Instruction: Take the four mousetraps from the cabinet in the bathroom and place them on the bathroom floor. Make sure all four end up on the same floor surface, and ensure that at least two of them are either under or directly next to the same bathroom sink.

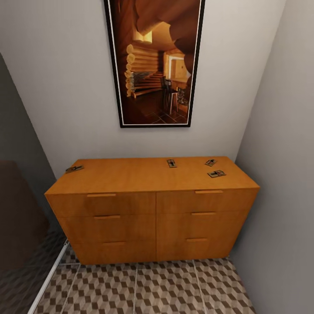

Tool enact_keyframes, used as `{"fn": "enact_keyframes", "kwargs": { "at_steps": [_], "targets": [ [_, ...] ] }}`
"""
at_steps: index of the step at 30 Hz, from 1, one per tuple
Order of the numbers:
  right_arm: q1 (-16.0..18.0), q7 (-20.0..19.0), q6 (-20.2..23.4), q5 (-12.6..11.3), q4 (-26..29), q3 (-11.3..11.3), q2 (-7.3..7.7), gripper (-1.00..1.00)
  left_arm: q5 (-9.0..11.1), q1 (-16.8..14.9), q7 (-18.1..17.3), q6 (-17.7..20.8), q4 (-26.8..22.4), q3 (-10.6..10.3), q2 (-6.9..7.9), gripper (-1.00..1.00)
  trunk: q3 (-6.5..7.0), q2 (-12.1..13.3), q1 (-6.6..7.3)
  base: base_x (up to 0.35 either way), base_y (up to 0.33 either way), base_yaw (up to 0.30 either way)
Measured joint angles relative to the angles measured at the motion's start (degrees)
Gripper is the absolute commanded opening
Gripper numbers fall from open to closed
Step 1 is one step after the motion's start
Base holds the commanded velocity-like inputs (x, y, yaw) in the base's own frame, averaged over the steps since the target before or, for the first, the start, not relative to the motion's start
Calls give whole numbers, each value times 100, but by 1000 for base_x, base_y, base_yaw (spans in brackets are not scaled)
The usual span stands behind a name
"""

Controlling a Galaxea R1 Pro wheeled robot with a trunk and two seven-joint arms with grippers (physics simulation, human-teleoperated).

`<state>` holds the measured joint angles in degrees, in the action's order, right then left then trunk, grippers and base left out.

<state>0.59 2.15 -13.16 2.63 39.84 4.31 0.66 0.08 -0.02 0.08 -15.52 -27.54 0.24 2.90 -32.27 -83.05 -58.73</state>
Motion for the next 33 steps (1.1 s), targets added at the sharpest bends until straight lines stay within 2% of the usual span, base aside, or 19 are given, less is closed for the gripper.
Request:
{"fn": "enact_keyframes", "kwargs": {
  "at_steps": [15,33],
  "targets": [
    [0,0,0,0,0,0,0,100,0,-3,0,8,-2,3,0,100,0,0,1,10,0,0],
    [0,0,0,0,1,0,0,100,0,-4,0,10,-4,4,0,100,0,0,1,99,0,0]
  ]
}}
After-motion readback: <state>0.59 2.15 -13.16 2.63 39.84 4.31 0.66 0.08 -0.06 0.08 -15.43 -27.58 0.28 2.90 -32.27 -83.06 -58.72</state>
